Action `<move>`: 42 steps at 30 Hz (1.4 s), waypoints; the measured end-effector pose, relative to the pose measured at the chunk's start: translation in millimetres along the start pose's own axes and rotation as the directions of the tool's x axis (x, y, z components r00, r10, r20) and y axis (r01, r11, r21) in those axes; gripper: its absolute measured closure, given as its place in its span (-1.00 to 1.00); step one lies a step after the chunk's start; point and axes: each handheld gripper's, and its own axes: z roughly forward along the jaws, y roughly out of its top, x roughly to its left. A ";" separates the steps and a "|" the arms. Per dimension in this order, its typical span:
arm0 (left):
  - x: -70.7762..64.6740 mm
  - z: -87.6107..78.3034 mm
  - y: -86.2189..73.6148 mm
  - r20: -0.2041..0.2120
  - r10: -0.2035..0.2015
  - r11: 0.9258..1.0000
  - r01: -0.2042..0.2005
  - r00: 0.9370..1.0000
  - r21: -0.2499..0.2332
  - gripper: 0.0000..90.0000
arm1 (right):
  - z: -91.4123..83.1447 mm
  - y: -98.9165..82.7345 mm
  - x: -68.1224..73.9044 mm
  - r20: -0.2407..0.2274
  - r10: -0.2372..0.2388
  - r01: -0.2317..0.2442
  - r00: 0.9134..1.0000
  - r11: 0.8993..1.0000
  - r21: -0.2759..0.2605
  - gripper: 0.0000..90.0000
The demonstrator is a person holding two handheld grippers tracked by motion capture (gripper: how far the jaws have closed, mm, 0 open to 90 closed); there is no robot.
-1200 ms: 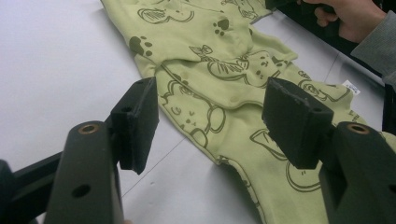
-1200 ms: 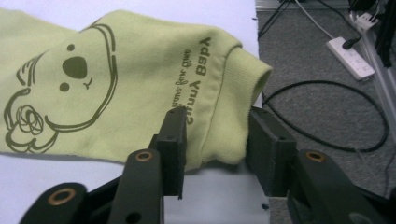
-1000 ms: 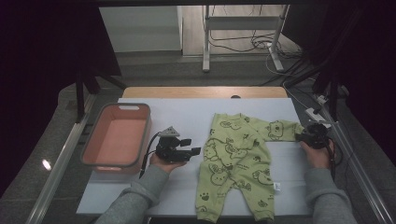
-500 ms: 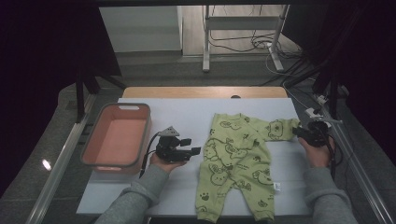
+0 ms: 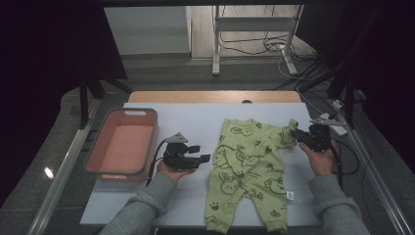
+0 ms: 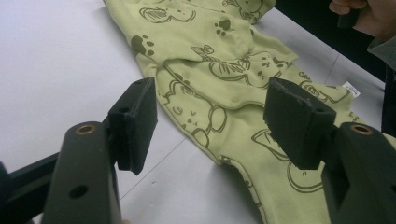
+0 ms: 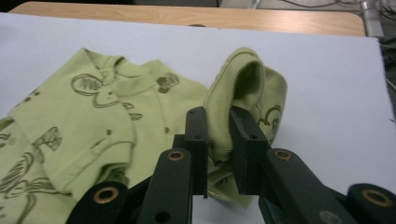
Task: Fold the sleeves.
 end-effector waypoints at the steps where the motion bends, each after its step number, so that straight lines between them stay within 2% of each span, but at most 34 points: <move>1: 0.1 -0.2 0.1 0.000 0.000 1.000 0.000 1.000 0.000 -0.22 | 0.1 0.9 2.6 -0.007 -0.005 0.005 1.000 1.000 -0.001 0.75; 12: 0.2 -0.9 0.3 -0.003 0.000 1.000 0.000 1.000 -0.004 -0.23 | 3.9 7.2 28.4 -0.067 -0.063 0.063 0.996 0.998 -0.004 0.75; 29: 0.8 0.7 0.0 -0.002 0.002 1.000 -0.002 1.000 0.006 -0.24 | 11.8 8.4 53.1 -0.108 -0.122 0.124 0.987 0.992 0.012 0.75; 42: 1.3 0.2 0.1 -0.001 0.000 1.000 0.000 1.000 0.005 -0.24 | 16.8 11.3 80.4 -0.151 -0.186 0.190 0.971 0.982 0.012 0.75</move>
